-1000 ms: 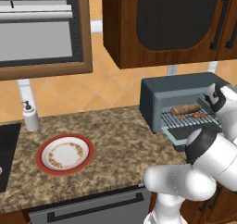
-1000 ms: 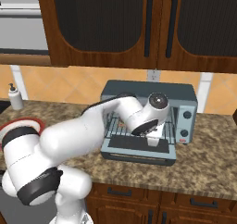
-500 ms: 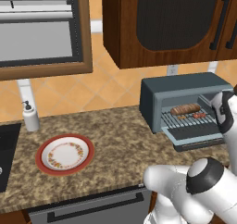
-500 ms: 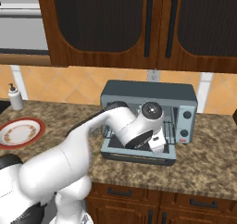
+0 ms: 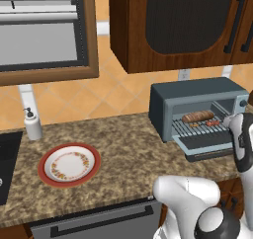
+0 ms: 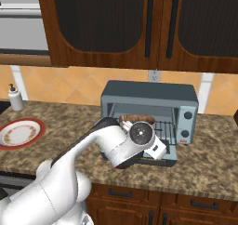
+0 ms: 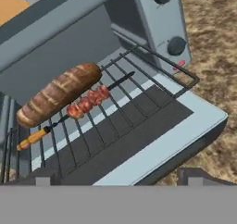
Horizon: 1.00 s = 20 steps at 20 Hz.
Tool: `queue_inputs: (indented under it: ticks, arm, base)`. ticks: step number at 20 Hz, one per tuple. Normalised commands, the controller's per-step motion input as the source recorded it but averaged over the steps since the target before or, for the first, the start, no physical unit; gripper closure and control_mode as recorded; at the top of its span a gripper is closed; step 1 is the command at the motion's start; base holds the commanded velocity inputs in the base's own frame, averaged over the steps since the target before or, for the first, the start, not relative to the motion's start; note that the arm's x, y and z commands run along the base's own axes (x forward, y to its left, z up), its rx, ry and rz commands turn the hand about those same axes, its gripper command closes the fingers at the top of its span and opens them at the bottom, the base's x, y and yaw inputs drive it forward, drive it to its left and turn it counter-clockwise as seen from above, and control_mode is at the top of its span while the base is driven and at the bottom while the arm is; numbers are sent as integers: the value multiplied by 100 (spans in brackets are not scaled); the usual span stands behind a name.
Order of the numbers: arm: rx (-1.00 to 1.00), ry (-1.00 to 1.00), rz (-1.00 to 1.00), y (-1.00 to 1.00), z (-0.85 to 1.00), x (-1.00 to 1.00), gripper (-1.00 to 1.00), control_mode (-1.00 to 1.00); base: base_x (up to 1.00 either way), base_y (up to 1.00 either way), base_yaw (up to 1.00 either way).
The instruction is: Pick up the kebab skewer and baguette bread, and place them inside the toaster oven. Close the toaster oven door and start by setting the timer.
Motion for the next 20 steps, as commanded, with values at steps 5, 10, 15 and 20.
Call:
queue_inputs:
  ticks: [5, 10, 15, 20]
  arm:
    - [-33, -12, 25, 0, 0, -4, -100, -100]
    - [-31, -14, 17, 0, 0, -3, -100, -100]
    - [-22, -10, 20, 0, 1, -7, -100, -100]
    - [-2, 0, 10, 1, 2, 0, -100, -100]
  base:
    - [0, 0, 0]
    - [0, 0, 0]
    - [0, 0, 0]
    - [0, 0, 0]
